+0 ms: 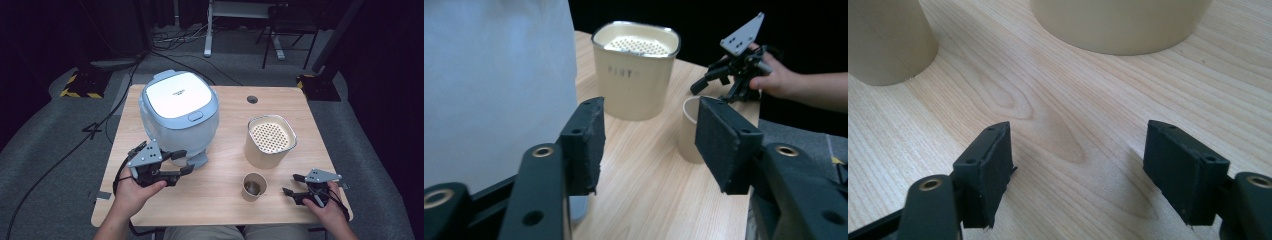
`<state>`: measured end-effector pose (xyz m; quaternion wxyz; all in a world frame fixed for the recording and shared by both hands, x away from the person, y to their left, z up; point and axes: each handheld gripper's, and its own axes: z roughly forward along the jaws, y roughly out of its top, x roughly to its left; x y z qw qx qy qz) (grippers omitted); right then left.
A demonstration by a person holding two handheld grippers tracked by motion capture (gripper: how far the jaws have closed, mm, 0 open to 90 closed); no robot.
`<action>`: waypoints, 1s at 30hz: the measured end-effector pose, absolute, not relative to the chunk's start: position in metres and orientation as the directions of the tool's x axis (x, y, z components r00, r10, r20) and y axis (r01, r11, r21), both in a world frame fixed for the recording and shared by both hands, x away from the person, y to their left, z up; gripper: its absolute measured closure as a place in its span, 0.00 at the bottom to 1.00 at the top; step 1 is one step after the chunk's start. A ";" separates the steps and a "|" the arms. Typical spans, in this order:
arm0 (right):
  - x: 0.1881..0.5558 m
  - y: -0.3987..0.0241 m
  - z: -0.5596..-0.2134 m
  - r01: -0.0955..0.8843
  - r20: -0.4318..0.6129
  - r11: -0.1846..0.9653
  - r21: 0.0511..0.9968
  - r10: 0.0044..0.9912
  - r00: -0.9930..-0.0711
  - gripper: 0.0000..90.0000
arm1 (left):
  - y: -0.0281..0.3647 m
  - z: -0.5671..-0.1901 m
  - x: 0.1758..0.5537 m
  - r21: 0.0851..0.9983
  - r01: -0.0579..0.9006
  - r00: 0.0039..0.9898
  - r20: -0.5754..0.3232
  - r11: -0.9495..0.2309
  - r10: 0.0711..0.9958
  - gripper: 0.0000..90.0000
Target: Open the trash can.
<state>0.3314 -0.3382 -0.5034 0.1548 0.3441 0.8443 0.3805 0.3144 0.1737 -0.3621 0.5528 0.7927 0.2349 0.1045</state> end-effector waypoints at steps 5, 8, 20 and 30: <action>0.331 -0.338 -0.503 0.463 0.000 0.474 0.749 0.699 -0.715 0.31 | 0.175 -0.346 0.327 0.926 0.256 0.876 -0.100 -0.278 0.472 0.63; 0.331 -0.338 -0.503 0.463 0.001 0.473 0.749 0.699 -0.715 0.31 | 0.175 -0.334 0.334 0.929 0.246 0.879 -0.094 -0.276 0.468 0.65; 0.331 -0.338 -0.503 0.463 0.002 0.473 0.749 0.698 -0.716 0.31 | 0.171 -0.307 0.359 0.947 0.225 0.861 -0.083 -0.228 0.502 0.72; 0.332 -0.338 -0.503 0.464 0.003 0.472 0.750 0.698 -0.716 0.31 | 0.160 -0.291 0.380 0.940 0.217 0.826 -0.034 -0.262 0.562 0.74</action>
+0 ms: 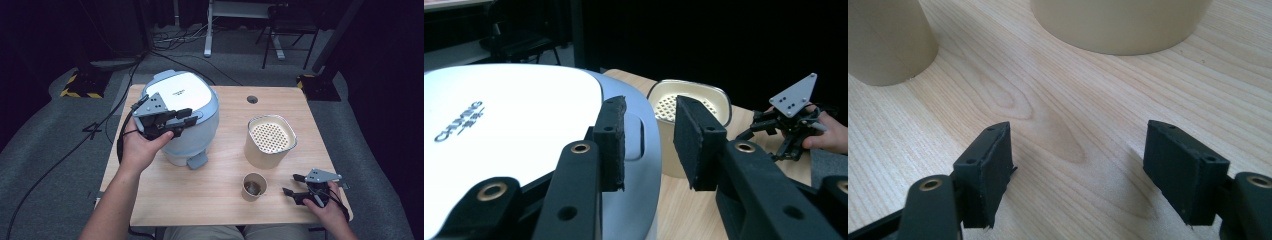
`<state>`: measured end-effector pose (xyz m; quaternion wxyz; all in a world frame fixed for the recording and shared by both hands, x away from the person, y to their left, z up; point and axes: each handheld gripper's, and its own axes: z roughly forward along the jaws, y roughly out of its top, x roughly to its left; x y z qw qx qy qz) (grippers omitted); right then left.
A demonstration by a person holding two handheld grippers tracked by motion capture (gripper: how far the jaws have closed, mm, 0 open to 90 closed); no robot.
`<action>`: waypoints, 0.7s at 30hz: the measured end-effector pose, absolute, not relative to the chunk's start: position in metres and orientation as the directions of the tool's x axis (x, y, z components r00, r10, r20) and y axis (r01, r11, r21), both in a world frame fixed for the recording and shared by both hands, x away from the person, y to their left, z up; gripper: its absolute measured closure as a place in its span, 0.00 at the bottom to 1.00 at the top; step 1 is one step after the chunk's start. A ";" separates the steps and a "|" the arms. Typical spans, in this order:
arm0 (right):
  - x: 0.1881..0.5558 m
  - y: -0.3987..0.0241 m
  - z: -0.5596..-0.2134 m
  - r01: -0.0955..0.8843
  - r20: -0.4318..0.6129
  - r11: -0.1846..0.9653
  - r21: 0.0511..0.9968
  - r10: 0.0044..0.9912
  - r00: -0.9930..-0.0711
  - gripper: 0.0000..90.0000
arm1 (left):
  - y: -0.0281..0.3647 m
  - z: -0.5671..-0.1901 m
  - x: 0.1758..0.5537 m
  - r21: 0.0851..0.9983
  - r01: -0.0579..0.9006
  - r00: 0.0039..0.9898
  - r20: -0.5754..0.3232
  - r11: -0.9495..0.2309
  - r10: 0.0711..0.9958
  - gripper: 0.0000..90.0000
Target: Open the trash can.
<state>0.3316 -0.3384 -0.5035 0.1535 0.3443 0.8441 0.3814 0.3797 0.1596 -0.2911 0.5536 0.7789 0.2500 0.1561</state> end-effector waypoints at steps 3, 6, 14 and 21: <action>0.332 -0.338 -0.503 0.464 0.003 0.472 0.750 0.698 -0.716 0.31 | 0.158 -0.290 0.384 0.938 0.223 0.828 -0.038 -0.266 0.560 0.78; 0.332 -0.338 -0.503 0.464 0.004 0.472 0.750 0.698 -0.716 0.31 | 0.159 -0.289 0.391 0.929 0.252 0.824 -0.059 -0.271 0.564 0.87; 0.332 -0.338 -0.503 0.464 0.004 0.472 0.750 0.698 -0.716 0.31 | 0.152 -0.289 0.390 0.904 0.261 0.823 -0.025 -0.339 0.568 1.00; 0.332 -0.338 -0.503 0.463 0.003 0.473 0.749 0.698 -0.716 0.31 | 0.150 -0.287 0.393 0.899 0.259 0.806 0.000 -0.353 0.591 1.00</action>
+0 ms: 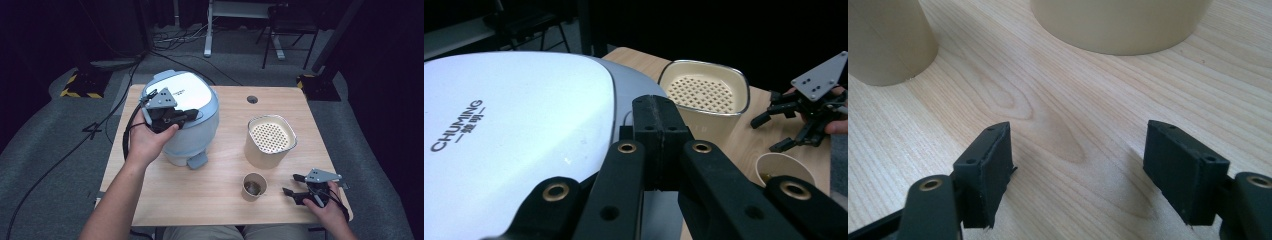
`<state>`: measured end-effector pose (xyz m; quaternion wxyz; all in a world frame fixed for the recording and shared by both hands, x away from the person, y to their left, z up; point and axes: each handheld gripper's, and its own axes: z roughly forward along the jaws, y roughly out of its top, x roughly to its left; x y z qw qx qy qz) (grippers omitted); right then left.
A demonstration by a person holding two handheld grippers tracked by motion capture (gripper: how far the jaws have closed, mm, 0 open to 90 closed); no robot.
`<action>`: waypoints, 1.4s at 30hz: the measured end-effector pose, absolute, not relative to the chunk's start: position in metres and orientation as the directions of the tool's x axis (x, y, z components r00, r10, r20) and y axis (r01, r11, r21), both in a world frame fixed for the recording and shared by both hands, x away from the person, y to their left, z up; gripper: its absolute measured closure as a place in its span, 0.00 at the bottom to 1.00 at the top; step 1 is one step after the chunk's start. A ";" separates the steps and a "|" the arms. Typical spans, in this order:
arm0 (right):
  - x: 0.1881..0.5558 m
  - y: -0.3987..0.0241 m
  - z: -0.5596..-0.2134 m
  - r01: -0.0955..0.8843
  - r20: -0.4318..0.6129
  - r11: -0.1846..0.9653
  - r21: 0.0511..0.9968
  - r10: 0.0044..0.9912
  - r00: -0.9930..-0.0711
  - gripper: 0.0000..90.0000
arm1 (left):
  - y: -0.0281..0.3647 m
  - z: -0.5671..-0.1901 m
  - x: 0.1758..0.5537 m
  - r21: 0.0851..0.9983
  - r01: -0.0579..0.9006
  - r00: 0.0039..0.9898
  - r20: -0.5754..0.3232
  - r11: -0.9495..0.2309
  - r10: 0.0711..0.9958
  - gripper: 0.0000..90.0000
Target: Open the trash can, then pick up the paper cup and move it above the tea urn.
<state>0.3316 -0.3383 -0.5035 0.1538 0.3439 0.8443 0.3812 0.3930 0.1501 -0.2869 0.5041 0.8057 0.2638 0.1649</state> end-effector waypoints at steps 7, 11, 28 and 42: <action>0.332 -0.338 -0.503 0.463 0.002 0.473 0.749 0.698 -0.716 0.31 | 0.145 -0.283 0.391 0.882 0.265 0.788 0.035 -0.389 0.615 1.00; 0.332 -0.338 -0.503 0.464 0.002 0.473 0.749 0.698 -0.716 0.31 | 0.146 -0.287 0.389 0.892 0.255 0.791 0.030 -0.374 0.611 1.00; 0.332 -0.338 -0.503 0.462 0.001 0.473 0.750 0.698 -0.716 0.31 | 0.151 -0.293 0.345 0.930 0.186 0.845 0.013 -0.316 0.535 0.50; 0.323 -0.328 -0.489 0.442 -0.007 0.506 0.741 0.663 -0.749 0.29 | 0.148 -0.337 0.314 0.898 0.216 0.888 -0.018 -0.384 0.459 0.47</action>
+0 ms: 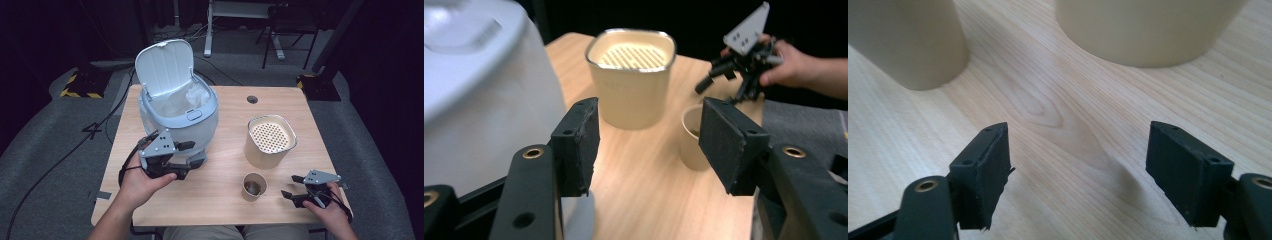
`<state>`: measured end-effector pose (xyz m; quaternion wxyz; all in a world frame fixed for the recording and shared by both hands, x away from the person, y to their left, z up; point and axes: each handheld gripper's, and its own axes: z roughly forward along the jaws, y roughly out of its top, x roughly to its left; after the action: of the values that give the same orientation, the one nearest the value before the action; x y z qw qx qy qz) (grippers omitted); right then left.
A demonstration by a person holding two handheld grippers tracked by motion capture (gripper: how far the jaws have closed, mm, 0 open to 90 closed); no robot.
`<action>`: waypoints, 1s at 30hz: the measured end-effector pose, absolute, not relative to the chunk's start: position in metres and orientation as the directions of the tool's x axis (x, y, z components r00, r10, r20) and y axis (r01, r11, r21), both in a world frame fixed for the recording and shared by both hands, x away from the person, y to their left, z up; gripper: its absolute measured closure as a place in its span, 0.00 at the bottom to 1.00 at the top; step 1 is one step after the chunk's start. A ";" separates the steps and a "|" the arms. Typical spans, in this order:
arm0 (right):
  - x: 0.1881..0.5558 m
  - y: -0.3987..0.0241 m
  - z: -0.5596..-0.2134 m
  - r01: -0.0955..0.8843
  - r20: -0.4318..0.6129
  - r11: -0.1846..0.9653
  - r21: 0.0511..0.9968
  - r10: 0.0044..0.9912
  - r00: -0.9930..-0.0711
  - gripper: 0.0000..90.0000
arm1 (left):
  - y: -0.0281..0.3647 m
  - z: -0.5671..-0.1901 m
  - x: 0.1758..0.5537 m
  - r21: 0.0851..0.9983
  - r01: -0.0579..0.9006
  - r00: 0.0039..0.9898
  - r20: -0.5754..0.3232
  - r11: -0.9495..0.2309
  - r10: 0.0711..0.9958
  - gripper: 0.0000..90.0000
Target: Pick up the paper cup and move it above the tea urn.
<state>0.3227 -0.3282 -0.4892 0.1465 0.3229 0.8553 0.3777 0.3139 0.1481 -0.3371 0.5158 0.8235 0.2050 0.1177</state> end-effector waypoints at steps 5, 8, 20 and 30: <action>0.318 -0.324 -0.479 0.434 0.004 0.514 0.740 0.642 -0.767 0.28 | 0.147 -0.371 0.315 0.855 0.258 0.888 -0.025 -0.451 0.459 0.42; 0.317 -0.323 -0.476 0.431 0.015 0.504 0.749 0.637 -0.771 0.27 | 0.147 -0.384 0.315 0.847 0.280 0.884 -0.044 -0.452 0.465 0.41; 0.302 -0.297 -0.457 0.362 -0.007 0.536 0.763 0.566 -0.824 0.25 | 0.153 -0.451 0.324 0.787 0.411 0.829 -0.112 -0.460 0.548 0.38; 0.299 -0.285 -0.458 0.352 -0.013 0.516 0.781 0.577 -0.817 0.20 | 0.150 -0.480 0.329 0.734 0.470 0.800 -0.119 -0.490 0.588 0.32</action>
<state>0.2993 -0.2849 -0.4576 0.1367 0.2699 0.8599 0.4111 0.3291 0.1495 -0.4802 0.4002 0.8601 0.3076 0.0739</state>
